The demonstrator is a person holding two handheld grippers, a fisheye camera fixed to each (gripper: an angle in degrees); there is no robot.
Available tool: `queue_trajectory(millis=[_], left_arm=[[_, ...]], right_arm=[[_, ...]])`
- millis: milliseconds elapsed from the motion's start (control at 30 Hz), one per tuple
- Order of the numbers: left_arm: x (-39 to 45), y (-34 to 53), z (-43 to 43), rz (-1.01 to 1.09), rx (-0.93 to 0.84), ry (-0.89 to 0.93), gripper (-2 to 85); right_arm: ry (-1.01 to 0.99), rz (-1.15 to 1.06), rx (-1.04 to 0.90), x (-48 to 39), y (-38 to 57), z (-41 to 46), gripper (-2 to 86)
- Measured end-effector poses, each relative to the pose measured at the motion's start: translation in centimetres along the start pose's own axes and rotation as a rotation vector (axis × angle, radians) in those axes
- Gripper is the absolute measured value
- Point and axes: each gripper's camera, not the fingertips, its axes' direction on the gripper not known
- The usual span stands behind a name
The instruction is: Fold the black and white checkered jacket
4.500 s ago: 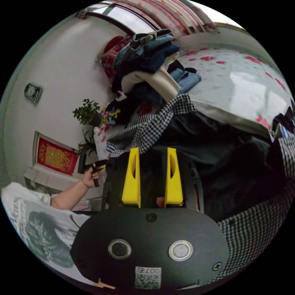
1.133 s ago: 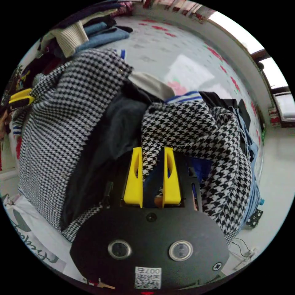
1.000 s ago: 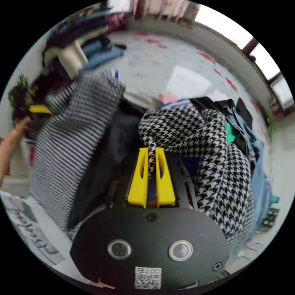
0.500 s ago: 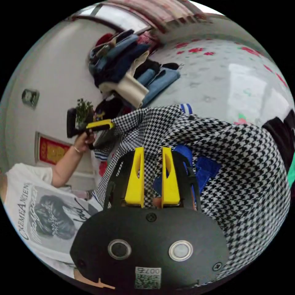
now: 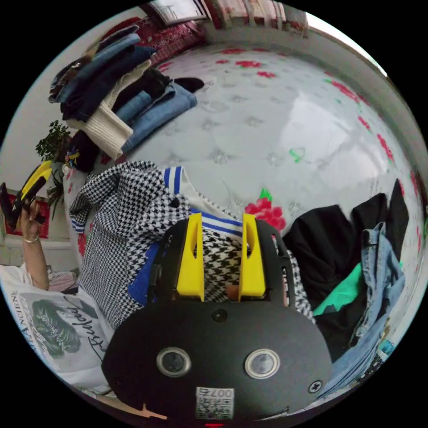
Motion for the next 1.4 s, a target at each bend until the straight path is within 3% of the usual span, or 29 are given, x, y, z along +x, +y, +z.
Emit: queue_trajectory(millis=[100, 133, 167, 233, 333, 467, 633, 767, 833, 933, 1033, 1100, 1200, 1233, 1267, 1400], left_arm=[[-0.7, 1.2, 3.1, 0.036, -0.105, -0.306, 2.1], [-1.9, 2.1, 4.1, 0.02, -0.159, -0.307, 0.4], [-2.4, 2.5, 4.3, 0.006, -0.174, -0.269, 0.2], [-3.7, 3.2, 4.2, -0.056, -0.135, 0.051, 0.0], [-1.6, 0.5, 5.6, -0.025, -0.089, 0.394, 3.2], [5.0, -5.6, 9.9, 0.14, -0.125, 0.546, 7.8], [12.6, -12.4, 20.8, 0.206, -0.36, 0.706, 12.6], [15.0, -12.5, 25.8, 0.26, -0.521, 0.727, 9.2], [14.4, -12.6, 23.1, 0.365, -0.409, 0.725, 2.5], [11.1, -12.9, 17.3, 0.326, -0.178, 0.696, 0.3], [10.0, -13.0, 15.3, 0.295, -0.093, 0.662, 0.8], [11.2, -13.1, 17.5, 0.316, -0.155, 0.61, 2.7], [13.9, -11.2, 24.1, 0.351, -0.378, 0.442, 7.5], [12.7, -11.2, 23.7, 0.275, -0.317, 0.499, 8.1], [12.4, -11.2, 24.1, 0.245, -0.351, 0.513, 8.4], [8.7, -9.8, 20.7, 0.152, -0.268, 0.513, 9.3]], right_arm=[[-0.066, -0.073, 0.001, -2.2, 3.5, 1.3, 3.3], [-0.073, -0.118, -0.012, -3.7, 5.4, 1.9, 2.1], [-0.074, -0.164, -0.04, -5.2, 7.1, 2.7, 1.3], [-0.035, -0.216, -0.057, -6.8, 9.1, 3.3, 0.7], [0.006, -0.222, 0.062, -7.3, 9.4, 0.3, 0.9], [-0.03, -0.038, 0.226, -3.6, 5.5, -4.1, 2.2], [0.159, 0.026, -0.079, -1.2, 1.3, 2.7, 3.2], [0.241, -0.023, -0.027, -2.4, 2.2, 1.7, 1.0], [0.265, -0.08, 0.076, -3.2, 3.1, -1.3, 0.4], [0.257, -0.077, 0.259, -3.0, 4.3, -6.8, 0.0], [0.26, -0.052, 0.403, -2.0, 4.5, -10.5, -0.1], [0.285, -0.025, 0.406, -1.2, 3.2, -10.2, 0.0], [0.275, 0.122, 0.261, 1.8, 0.4, -4.5, 0.4], [0.292, 0.216, 0.112, 3.2, -0.4, -1.7, 0.7], [0.293, 0.226, 0.085, 3.2, 0.0, -1.0, 1.2], [0.347, 0.194, 0.35, -0.3, 4.4, -6.1, 2.9]])
